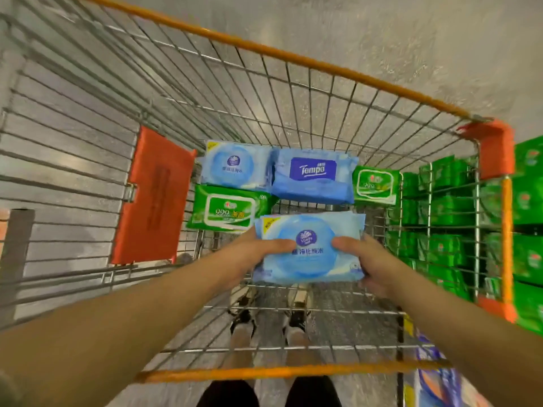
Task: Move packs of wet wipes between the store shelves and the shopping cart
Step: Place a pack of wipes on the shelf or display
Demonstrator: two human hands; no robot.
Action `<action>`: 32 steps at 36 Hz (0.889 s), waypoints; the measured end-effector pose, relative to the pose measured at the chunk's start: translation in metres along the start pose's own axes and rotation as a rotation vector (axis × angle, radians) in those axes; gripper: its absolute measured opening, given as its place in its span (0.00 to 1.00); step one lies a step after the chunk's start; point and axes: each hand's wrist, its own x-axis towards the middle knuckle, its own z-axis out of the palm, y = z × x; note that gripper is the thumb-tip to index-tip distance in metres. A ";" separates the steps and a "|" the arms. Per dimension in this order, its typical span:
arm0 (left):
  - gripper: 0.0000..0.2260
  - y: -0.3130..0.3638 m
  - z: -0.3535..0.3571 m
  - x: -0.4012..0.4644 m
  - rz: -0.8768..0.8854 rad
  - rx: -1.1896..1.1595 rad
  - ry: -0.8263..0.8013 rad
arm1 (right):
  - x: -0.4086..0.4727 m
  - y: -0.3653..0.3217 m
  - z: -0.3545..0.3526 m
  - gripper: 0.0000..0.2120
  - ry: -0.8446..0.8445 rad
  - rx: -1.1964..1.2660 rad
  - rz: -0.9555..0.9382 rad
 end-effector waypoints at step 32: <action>0.17 0.013 0.028 0.057 0.039 0.565 0.454 | 0.057 0.002 -0.018 0.21 0.373 -0.331 -0.016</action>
